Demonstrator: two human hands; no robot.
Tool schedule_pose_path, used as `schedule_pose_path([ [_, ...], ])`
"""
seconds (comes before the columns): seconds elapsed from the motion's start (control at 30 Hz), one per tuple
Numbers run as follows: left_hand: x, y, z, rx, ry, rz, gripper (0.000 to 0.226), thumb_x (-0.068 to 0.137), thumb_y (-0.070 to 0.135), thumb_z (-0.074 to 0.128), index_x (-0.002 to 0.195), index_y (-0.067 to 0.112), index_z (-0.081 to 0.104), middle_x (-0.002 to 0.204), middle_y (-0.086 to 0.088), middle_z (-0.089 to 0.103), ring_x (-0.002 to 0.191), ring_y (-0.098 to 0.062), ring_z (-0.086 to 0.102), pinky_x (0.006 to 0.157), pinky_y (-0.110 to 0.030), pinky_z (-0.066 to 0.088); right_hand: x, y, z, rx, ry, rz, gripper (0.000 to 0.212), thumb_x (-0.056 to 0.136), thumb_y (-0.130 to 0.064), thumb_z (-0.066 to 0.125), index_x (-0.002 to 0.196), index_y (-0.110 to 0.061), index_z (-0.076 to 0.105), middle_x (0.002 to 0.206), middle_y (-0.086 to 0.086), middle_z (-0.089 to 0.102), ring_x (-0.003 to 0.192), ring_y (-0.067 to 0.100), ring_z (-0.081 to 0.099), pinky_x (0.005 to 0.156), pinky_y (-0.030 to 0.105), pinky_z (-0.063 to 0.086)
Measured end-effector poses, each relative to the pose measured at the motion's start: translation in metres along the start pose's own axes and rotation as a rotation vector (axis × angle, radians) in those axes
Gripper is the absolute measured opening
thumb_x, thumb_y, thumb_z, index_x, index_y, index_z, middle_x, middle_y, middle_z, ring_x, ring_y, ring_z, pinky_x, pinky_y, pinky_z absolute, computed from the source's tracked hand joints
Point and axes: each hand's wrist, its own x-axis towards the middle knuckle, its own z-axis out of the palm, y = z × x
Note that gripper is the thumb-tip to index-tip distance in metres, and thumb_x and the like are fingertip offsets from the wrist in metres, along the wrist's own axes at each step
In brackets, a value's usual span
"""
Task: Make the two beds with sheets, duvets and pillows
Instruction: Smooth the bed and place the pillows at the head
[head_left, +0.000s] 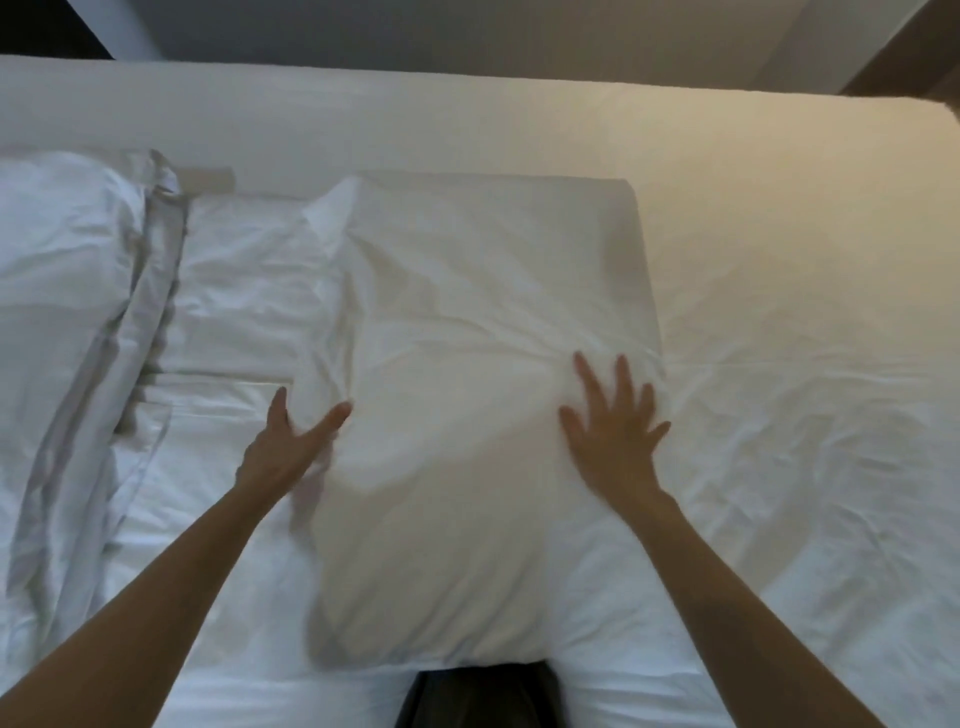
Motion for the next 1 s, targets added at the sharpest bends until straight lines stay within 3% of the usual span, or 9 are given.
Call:
schedule_pose_path([
  [0.07,-0.008,-0.008,0.001,0.013,-0.009,-0.021,0.12,0.049,0.096,0.051,0.147,0.029,0.029,0.139,-0.008,0.054,0.122,-0.037,0.053,0.104,-0.051,0.041,-0.02,-0.013,0.012,-0.158,-0.078,-0.165,0.059,0.092,-0.066,0.016,0.145,-0.055,-0.006,0.162,-0.005,-0.015,0.147,0.036,-0.012,0.107,0.073,0.002],
  [0.17,-0.022,-0.002,0.003,0.098,0.121,0.039,0.084,0.075,0.074,0.06,0.132,0.014,0.045,0.123,-0.015,0.062,0.11,-0.039,0.059,0.09,-0.046,0.046,-0.036,-0.02,0.024,-0.282,-0.178,-0.245,0.066,0.081,-0.076,-0.003,0.143,-0.059,-0.014,0.158,-0.012,-0.026,0.144,0.041,-0.023,0.105,0.077,-0.004],
  [0.3,-0.028,-0.017,0.004,0.081,0.232,0.056,0.058,0.092,0.054,0.053,0.131,0.012,0.045,0.119,-0.018,0.062,0.108,-0.041,0.058,0.087,-0.045,0.044,-0.042,0.004,0.028,-0.227,-0.21,-0.087,0.073,0.08,-0.084,0.019,0.135,-0.063,-0.024,0.154,-0.02,-0.032,0.139,0.044,-0.031,0.103,0.077,-0.007],
  [0.47,-0.014,-0.025,0.007,0.226,0.206,-0.111,0.069,0.101,0.035,0.045,0.156,0.023,0.006,0.144,-0.028,0.037,0.128,-0.044,0.042,0.104,-0.049,0.034,-0.048,0.01,0.018,-0.169,-0.279,-0.002,0.076,0.087,-0.074,0.032,0.145,-0.055,-0.014,0.158,-0.015,-0.026,0.143,0.042,-0.025,0.106,0.075,0.003],
  [0.57,-0.023,0.008,0.026,0.343,0.432,0.187,0.064,0.099,0.027,0.041,0.155,0.025,0.01,0.157,-0.024,0.017,0.141,-0.045,0.024,0.111,-0.058,0.021,-0.049,-0.008,0.007,-0.068,-0.057,-0.051,0.068,0.098,-0.05,0.042,0.152,-0.044,0.001,0.163,-0.007,-0.009,0.149,0.036,-0.005,0.113,0.067,0.014],
  [0.63,-0.034,0.036,0.053,0.425,0.43,0.501,0.06,0.094,0.029,0.033,0.153,0.026,0.024,0.159,-0.015,0.021,0.142,-0.045,0.024,0.107,-0.067,0.02,-0.042,-0.015,0.005,-0.058,0.11,-0.131,0.065,0.1,-0.034,0.043,0.154,-0.039,0.006,0.164,-0.004,-0.001,0.15,0.03,0.002,0.116,0.06,0.013],
  [0.73,-0.049,0.067,0.101,0.643,0.251,0.767,0.056,0.093,0.038,0.029,0.149,0.035,0.034,0.159,-0.006,0.027,0.141,-0.049,0.023,0.102,-0.076,0.015,-0.024,-0.015,0.012,-0.055,0.081,-0.143,0.057,0.103,-0.033,0.033,0.154,-0.041,0.006,0.164,-0.005,-0.005,0.15,0.026,-0.005,0.117,0.059,0.004],
  [0.87,-0.034,0.054,0.127,0.787,0.203,0.716,0.055,0.095,0.056,0.016,0.15,0.049,0.017,0.163,0.001,0.009,0.145,-0.049,0.001,0.104,-0.078,0.003,-0.014,0.017,0.032,-0.156,-0.025,-0.083,0.05,0.101,-0.051,0.014,0.149,-0.052,-0.003,0.161,-0.015,-0.017,0.148,0.018,-0.019,0.112,0.068,-0.008],
  [1.0,-0.011,0.024,0.105,0.711,0.239,0.524,0.059,0.094,0.066,0.014,0.147,0.054,-0.01,0.161,0.005,-0.019,0.145,-0.043,-0.017,0.105,-0.073,-0.01,-0.023,0.044,0.036,-0.082,0.021,0.054,0.056,0.095,-0.062,0.017,0.147,-0.056,-0.004,0.159,-0.019,-0.018,0.148,0.025,-0.017,0.107,0.073,0.003],
])
